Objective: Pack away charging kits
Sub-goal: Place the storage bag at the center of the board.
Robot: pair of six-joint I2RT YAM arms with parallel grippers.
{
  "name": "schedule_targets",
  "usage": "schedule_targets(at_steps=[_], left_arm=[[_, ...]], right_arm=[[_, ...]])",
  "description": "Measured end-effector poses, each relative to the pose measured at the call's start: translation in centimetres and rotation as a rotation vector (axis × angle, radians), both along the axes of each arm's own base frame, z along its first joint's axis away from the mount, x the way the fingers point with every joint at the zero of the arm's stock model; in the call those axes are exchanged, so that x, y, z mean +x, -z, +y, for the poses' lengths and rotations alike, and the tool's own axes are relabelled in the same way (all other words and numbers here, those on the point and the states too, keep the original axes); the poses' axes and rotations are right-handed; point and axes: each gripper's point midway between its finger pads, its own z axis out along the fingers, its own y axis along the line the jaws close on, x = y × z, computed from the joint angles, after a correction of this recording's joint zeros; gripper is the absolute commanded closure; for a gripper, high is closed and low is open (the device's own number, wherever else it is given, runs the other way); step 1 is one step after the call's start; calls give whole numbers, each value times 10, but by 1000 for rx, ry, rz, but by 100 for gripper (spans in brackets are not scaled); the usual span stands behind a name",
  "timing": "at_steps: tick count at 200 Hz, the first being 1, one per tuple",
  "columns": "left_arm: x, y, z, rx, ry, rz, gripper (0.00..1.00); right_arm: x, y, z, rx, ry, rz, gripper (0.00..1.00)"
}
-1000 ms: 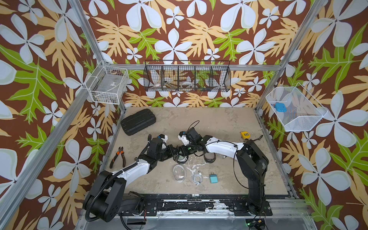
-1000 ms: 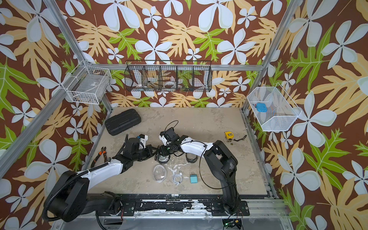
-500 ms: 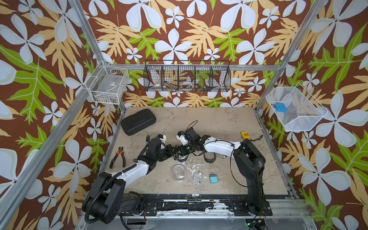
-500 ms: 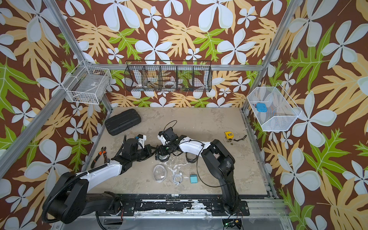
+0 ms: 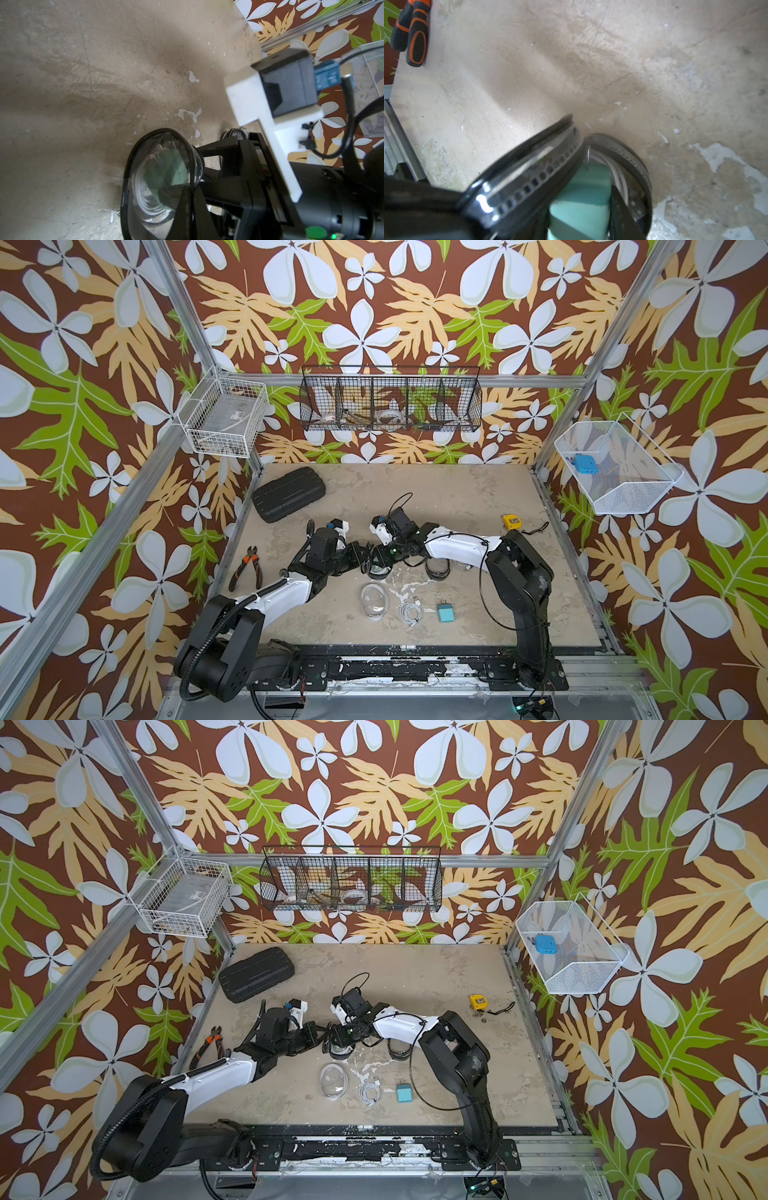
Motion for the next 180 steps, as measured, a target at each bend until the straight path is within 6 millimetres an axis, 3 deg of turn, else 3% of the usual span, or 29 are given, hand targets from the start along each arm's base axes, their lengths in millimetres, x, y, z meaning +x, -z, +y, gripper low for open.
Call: schedule_targets(at_steps=[21, 63, 80, 136, 180], left_arm=[[0, 0, 0, 0, 1, 0, 100], [1, -2, -1, 2, 6, -10, 100], [1, -1, 0, 13, 9, -14, 100], [3, 3, 3, 58, 14, -10, 100], [8, 7, 3, 102, 31, -5, 100]], right_arm=[[2, 1, 1, -2, 2, -1, 63], [3, -1, 2, 3, -6, -6, 47], [2, -11, 2, 18, -9, -14, 38], [-5, -57, -4, 80, -26, -82, 36], [-6, -57, -34, 74, 5, -92, 38]])
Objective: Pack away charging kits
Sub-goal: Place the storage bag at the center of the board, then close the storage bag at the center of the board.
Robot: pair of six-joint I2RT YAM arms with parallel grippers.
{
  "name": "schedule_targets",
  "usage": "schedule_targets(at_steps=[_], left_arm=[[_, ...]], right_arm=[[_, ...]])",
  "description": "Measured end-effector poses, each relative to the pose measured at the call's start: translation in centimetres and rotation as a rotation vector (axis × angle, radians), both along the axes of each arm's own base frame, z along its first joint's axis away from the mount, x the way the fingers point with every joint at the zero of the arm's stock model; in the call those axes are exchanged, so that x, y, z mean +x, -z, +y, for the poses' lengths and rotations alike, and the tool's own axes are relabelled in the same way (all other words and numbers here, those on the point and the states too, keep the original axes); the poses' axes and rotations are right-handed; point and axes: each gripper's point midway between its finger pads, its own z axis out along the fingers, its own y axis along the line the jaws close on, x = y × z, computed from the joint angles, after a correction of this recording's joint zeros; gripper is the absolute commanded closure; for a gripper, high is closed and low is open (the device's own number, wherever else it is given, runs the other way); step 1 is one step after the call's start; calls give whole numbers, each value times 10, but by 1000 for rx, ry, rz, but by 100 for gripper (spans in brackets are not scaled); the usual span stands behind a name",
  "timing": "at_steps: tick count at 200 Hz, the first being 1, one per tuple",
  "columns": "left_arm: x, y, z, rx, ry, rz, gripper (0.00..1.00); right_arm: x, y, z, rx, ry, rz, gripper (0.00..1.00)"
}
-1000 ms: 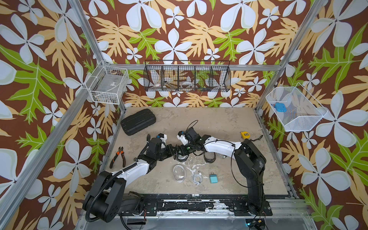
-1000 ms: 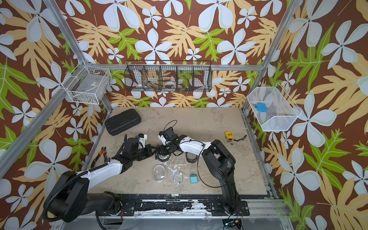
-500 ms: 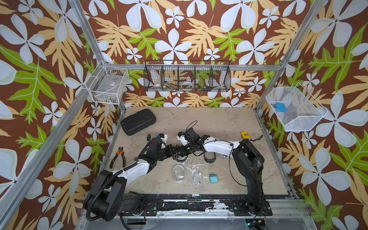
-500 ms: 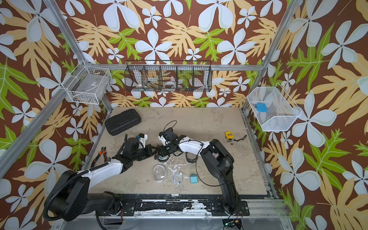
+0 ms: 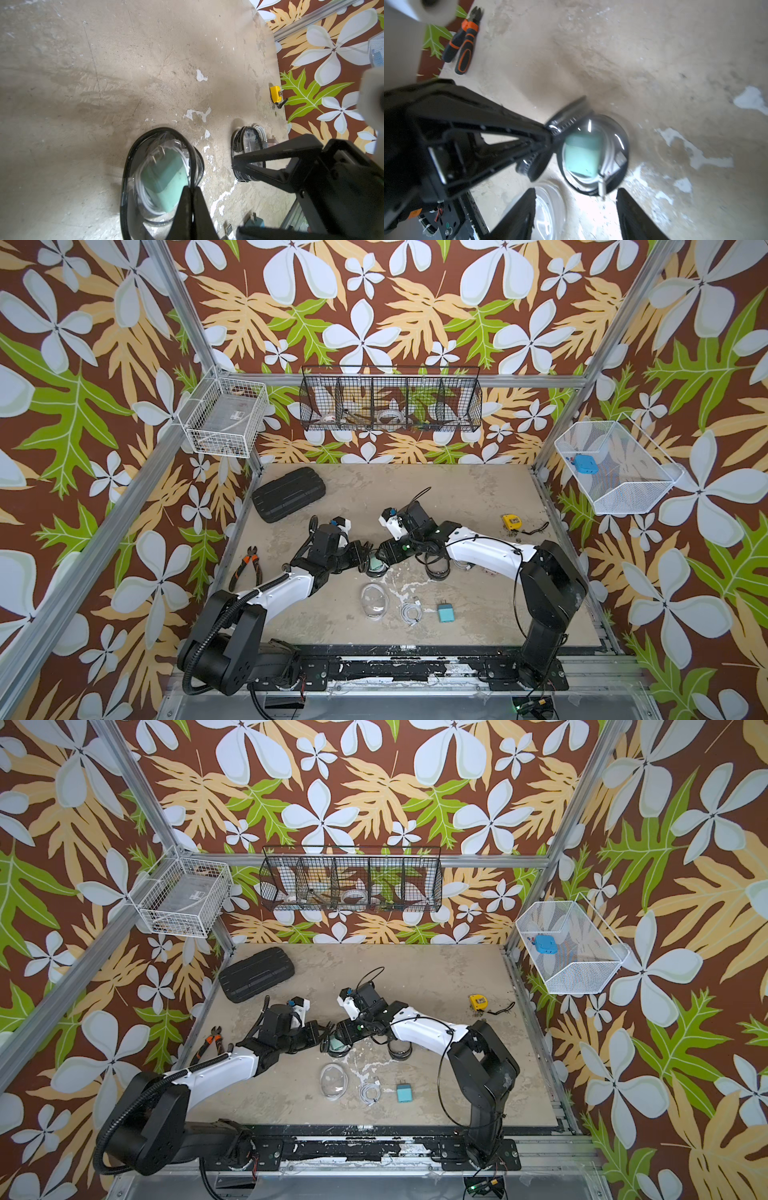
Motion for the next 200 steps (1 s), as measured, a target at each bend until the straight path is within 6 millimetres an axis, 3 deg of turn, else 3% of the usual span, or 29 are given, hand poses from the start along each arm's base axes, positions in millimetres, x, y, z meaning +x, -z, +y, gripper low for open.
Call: schedule_targets(at_steps=[46, 79, 107, 120, 141, 164, 200], left_arm=[[8, 2, -11, 37, 39, 19, 100], [7, 12, -26, 52, 90, 45, 97], [4, 15, -36, 38, 126, 67, 83], [2, 14, -38, 27, 139, 69, 62], [-3, 8, -40, 7, 153, 65, 40], [-8, 5, -33, 9, 151, 61, 34], [-11, 7, 0, 33, 78, 53, 36]], right_arm=[[12, -10, -35, 24, 58, -34, 46], [14, -8, -34, 45, 43, -23, 51], [14, -13, -28, 75, 23, -21, 52], [15, -15, -24, 87, 16, -22, 52], [16, -14, -20, 99, 5, -9, 52], [16, -10, -12, 102, -10, 7, 54], [9, 13, -3, 70, -27, 61, 59]])
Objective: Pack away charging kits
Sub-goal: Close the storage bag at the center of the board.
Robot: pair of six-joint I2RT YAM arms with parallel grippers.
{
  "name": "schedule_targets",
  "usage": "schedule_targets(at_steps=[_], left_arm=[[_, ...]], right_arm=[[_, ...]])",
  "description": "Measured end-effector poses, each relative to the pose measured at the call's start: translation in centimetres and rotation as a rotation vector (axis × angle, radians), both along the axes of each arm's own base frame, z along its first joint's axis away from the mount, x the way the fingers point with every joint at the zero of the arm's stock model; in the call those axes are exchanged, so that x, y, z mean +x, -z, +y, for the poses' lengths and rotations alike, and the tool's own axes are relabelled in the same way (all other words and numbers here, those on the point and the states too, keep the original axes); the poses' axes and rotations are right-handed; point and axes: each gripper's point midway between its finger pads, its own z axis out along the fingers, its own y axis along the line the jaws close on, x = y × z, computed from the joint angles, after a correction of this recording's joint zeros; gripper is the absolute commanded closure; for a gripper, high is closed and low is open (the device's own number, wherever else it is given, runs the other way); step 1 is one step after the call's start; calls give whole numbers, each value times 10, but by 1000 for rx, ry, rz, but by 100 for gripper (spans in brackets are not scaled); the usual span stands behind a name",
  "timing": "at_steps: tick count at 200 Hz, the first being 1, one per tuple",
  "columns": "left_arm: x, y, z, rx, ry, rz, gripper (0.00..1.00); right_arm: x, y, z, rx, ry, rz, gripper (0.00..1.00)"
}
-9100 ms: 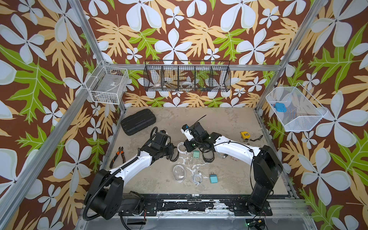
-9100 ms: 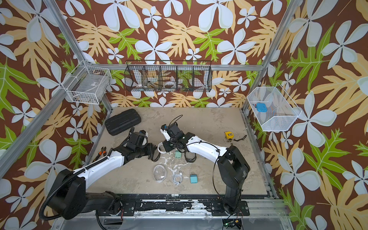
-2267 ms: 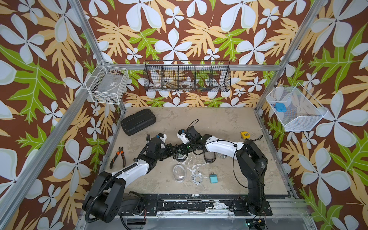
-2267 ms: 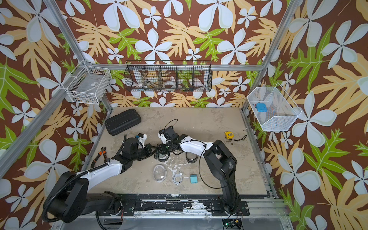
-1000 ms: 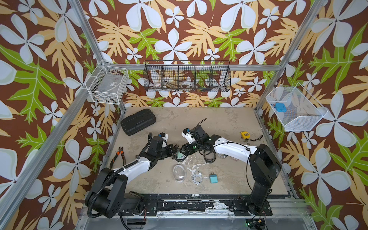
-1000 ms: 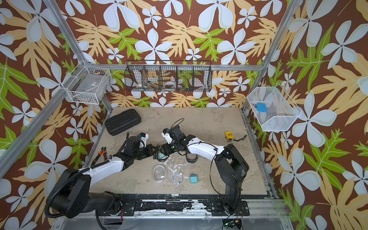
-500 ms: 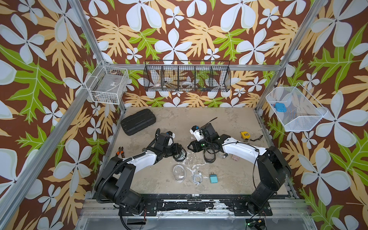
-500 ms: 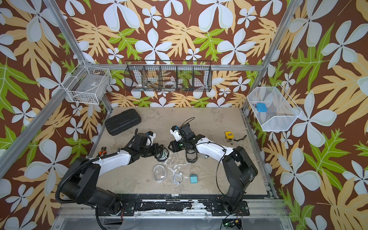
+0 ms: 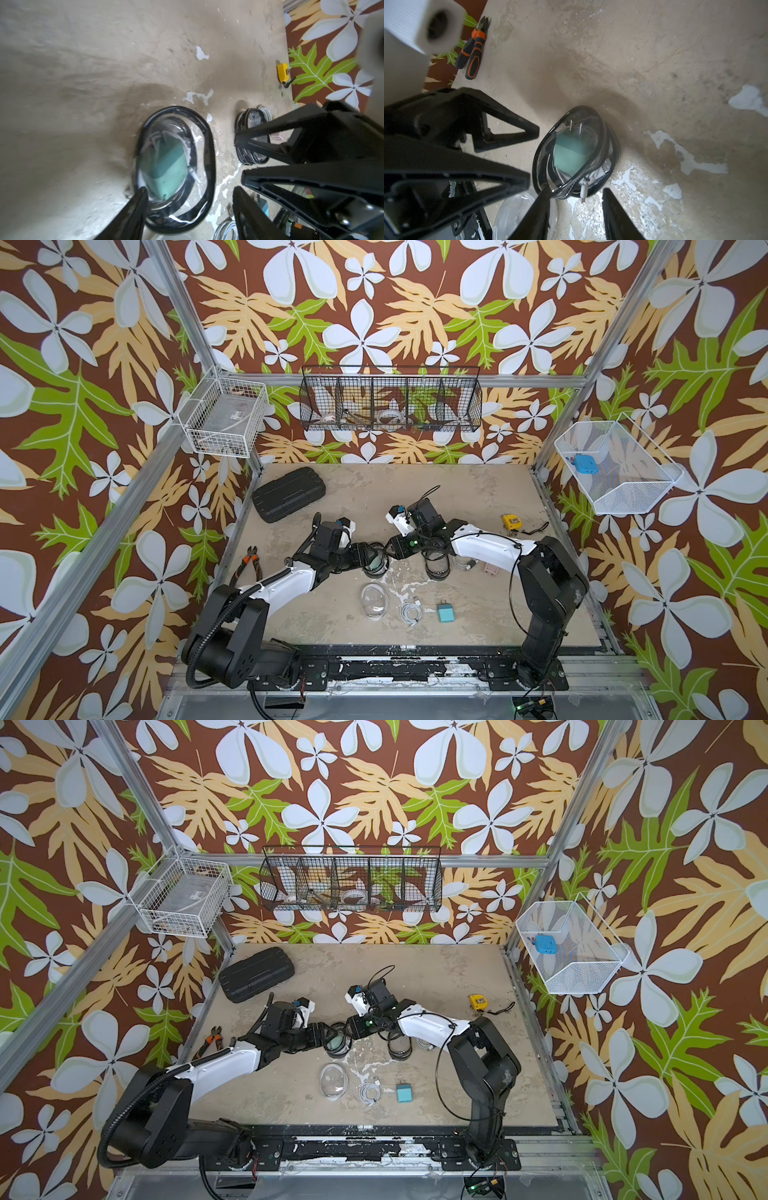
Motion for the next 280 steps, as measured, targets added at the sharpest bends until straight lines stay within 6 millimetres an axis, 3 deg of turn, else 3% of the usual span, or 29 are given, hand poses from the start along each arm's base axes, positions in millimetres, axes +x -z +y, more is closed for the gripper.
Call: schedule_targets(at_steps=[53, 77, 179, 235, 257, 280], left_arm=[[2, 7, 7, 27, -29, 9, 38], [-3, 15, 9, 26, -37, 28, 38], [-5, 29, 2, 16, -40, 50, 50], [-12, 37, 1, 31, -35, 67, 53], [-12, 35, 4, 39, -47, 58, 52], [-11, 27, 6, 39, -59, 32, 42]], right_arm=[[5, 24, 3, -34, 22, 52, 70], [4, 33, 4, -38, 29, 84, 70], [-3, 35, 16, -6, 10, 118, 70], [-3, 32, 22, -6, 0, 112, 100], [-6, 38, 18, -25, 2, 120, 100], [-10, 44, 13, -46, 1, 129, 100]])
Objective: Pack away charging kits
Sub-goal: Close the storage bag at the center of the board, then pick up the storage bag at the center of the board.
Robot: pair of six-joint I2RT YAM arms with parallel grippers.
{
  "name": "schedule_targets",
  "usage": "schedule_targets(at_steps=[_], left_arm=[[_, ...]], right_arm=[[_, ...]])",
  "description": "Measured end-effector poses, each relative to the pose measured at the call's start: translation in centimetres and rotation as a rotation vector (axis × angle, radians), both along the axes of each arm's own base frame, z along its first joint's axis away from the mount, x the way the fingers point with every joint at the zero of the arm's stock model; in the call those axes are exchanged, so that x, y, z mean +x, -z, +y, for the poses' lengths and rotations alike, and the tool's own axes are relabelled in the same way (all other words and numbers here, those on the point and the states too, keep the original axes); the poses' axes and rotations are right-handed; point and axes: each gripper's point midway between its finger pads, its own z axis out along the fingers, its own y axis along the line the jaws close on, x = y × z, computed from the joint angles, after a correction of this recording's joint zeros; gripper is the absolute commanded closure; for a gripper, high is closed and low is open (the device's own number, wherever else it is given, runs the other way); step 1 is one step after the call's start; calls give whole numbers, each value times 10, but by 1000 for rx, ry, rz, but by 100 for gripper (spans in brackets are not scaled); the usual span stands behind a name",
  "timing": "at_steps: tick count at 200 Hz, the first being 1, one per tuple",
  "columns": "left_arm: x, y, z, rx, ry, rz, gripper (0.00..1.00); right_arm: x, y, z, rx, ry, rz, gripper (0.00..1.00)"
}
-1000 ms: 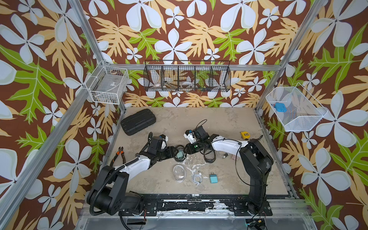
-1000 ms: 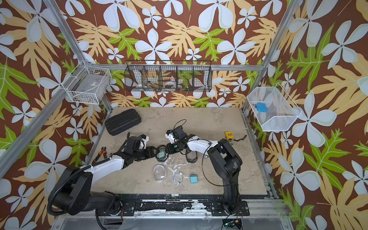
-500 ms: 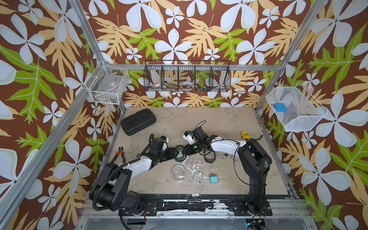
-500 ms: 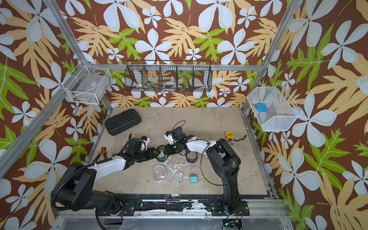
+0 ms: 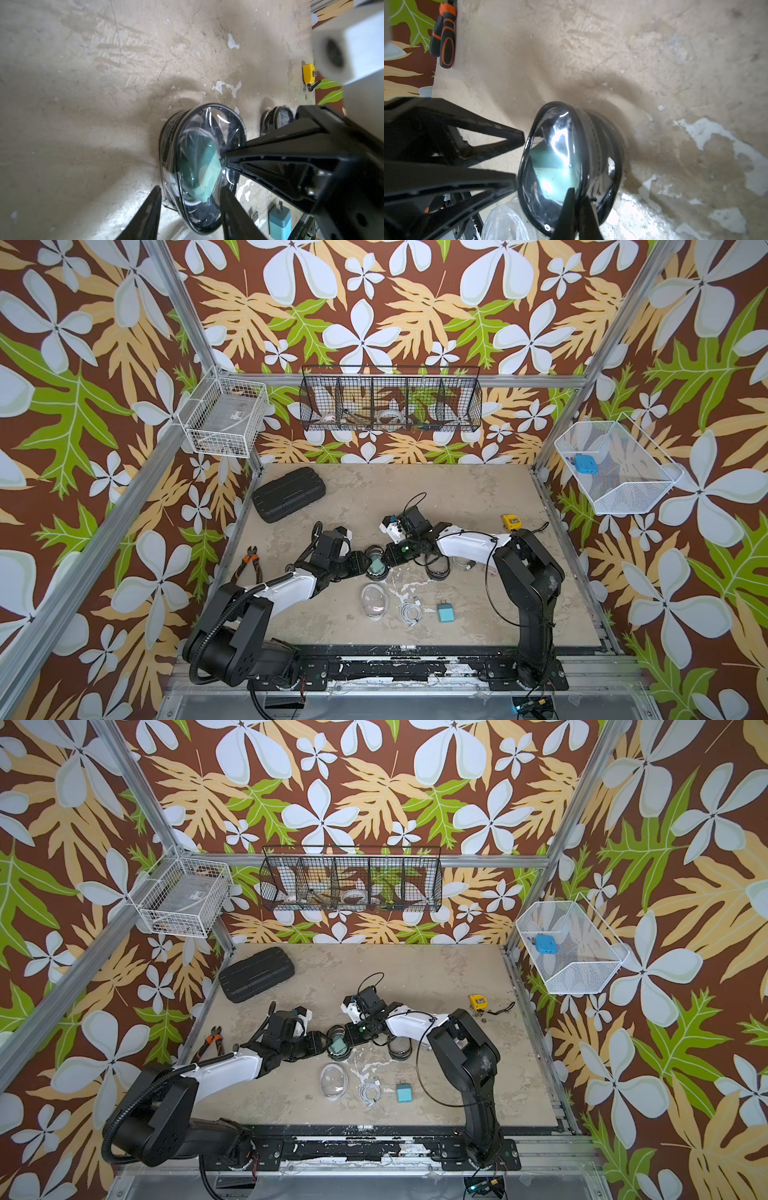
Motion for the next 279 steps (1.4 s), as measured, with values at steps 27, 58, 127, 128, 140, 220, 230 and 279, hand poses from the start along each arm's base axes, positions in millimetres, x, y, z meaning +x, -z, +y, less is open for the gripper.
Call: schedule_targets(at_steps=[27, 58, 127, 128, 140, 220, 230, 279], left_arm=[[-1, 2, 3, 6, -10, 0, 38], [-8, 13, 1, -8, -3, 39, 37], [-4, 17, -15, -96, 32, 65, 36], [-4, 17, -15, -97, 33, 65, 36], [-2, 17, -17, -110, 39, 66, 36], [1, 21, -25, -186, 54, 94, 36], [2, 21, -27, -198, 61, 93, 36], [6, 21, -37, -258, 86, 104, 36]], right_arm=[[-2, 4, -7, -32, -3, -13, 100], [1, 7, -12, -47, -6, -31, 100], [12, 11, -22, -73, -19, -59, 86], [12, 11, -22, -73, -20, -60, 86], [13, 11, -22, -76, -27, -65, 88], [11, 16, -28, -73, -28, -94, 100], [10, 17, -29, -69, -27, -98, 100], [11, 16, -29, -61, -32, -115, 100]])
